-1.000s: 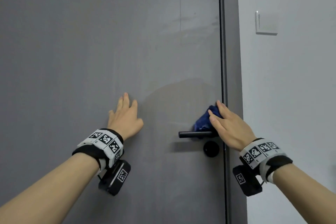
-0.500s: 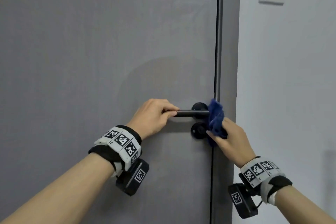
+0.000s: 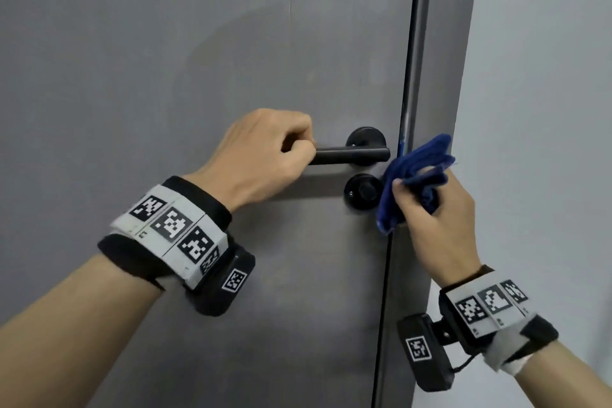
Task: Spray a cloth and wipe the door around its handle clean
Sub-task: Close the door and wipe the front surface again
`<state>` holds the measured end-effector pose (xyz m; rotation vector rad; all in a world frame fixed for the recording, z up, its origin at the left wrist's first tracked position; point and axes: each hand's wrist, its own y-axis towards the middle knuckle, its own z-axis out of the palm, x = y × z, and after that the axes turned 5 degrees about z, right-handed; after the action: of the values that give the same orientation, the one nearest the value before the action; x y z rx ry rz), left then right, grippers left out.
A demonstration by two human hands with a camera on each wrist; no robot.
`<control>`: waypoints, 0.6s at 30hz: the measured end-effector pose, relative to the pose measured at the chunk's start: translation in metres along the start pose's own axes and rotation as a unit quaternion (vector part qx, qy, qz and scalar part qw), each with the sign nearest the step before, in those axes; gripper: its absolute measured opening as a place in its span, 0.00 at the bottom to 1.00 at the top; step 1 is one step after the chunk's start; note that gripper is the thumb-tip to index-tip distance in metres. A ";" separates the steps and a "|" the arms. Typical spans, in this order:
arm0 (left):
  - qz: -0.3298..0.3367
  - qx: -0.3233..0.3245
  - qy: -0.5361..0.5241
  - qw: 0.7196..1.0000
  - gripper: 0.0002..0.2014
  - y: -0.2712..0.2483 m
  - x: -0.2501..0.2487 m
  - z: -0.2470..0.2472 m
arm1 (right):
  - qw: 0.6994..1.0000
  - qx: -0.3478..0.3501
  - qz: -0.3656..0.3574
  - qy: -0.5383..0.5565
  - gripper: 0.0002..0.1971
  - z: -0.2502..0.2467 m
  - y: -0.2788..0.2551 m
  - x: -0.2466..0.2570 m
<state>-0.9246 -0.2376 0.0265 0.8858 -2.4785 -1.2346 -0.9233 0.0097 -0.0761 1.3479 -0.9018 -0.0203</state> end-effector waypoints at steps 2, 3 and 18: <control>0.019 0.052 0.044 0.998 0.10 0.011 -0.001 -0.010 | 0.999 0.005 0.031 0.006 0.10 -0.001 0.017 0.007; 0.026 0.077 0.051 0.995 0.10 0.016 0.000 -0.014 | 0.999 0.009 0.038 0.008 0.10 -0.003 0.026 0.012; -0.139 0.441 -0.039 0.886 0.15 0.129 -0.008 -0.123 | 0.933 0.215 0.287 -0.036 0.09 -0.042 0.152 0.150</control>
<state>-0.9162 -0.2521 0.2040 1.4371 -3.0636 -0.0963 -0.8707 0.0113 0.1352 1.4358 -1.3910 0.6131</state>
